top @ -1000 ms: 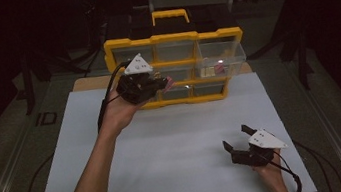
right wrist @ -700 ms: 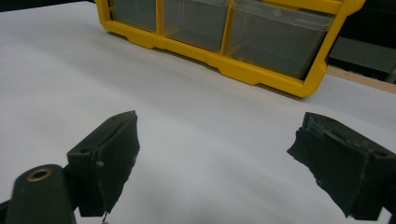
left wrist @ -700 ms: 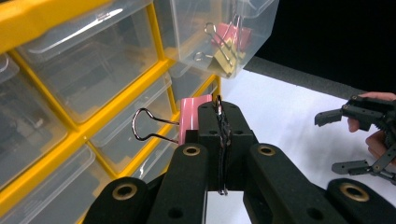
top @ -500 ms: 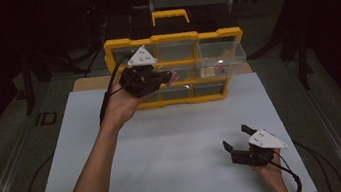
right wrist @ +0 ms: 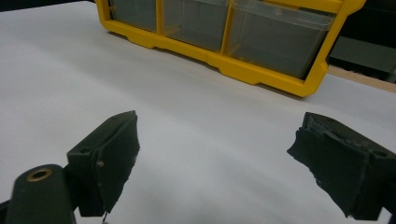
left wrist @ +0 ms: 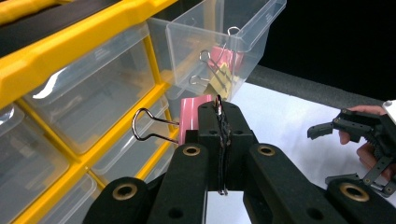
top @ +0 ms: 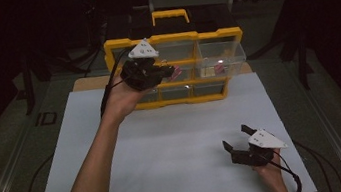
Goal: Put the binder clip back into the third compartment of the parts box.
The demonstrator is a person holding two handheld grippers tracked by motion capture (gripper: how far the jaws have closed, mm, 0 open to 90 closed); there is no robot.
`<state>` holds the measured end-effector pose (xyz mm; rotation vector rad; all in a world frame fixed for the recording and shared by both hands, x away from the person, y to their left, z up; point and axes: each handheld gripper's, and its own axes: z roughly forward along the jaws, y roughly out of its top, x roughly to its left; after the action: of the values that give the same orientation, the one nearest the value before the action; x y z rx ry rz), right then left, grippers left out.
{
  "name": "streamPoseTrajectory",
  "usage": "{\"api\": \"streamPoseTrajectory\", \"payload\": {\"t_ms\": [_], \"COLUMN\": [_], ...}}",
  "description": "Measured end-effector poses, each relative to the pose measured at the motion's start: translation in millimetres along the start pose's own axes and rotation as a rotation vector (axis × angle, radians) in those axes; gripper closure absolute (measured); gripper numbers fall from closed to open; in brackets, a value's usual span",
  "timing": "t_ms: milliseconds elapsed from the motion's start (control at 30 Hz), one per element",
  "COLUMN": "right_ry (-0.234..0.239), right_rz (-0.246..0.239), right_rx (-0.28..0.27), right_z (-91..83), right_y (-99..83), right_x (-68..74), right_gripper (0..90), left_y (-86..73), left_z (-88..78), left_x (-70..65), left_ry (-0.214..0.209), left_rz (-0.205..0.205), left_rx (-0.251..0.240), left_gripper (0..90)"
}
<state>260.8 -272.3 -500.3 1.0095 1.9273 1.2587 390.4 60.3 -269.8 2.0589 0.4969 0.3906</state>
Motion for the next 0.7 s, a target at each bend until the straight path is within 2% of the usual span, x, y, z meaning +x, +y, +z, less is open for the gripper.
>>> {"api": "streamPoseTrajectory", "payload": {"t_ms": [367,700], "right_ry": [-0.001,-0.001], "right_rz": [0.001,0.002], "right_rx": [0.000,-0.001], "right_z": [-0.4,-0.4], "right_y": [0.1,0.1], "right_x": [-0.4,-0.5], "right_gripper": [12.6,12.5], "left_y": [13.9,24.1], "left_z": [2.8,2.5], "left_x": [-1.5,0.9], "left_ry": [-0.005,-0.010], "left_rz": [0.030,0.037], "left_rx": [0.003,0.000], "left_gripper": [89.5,89.5]}}
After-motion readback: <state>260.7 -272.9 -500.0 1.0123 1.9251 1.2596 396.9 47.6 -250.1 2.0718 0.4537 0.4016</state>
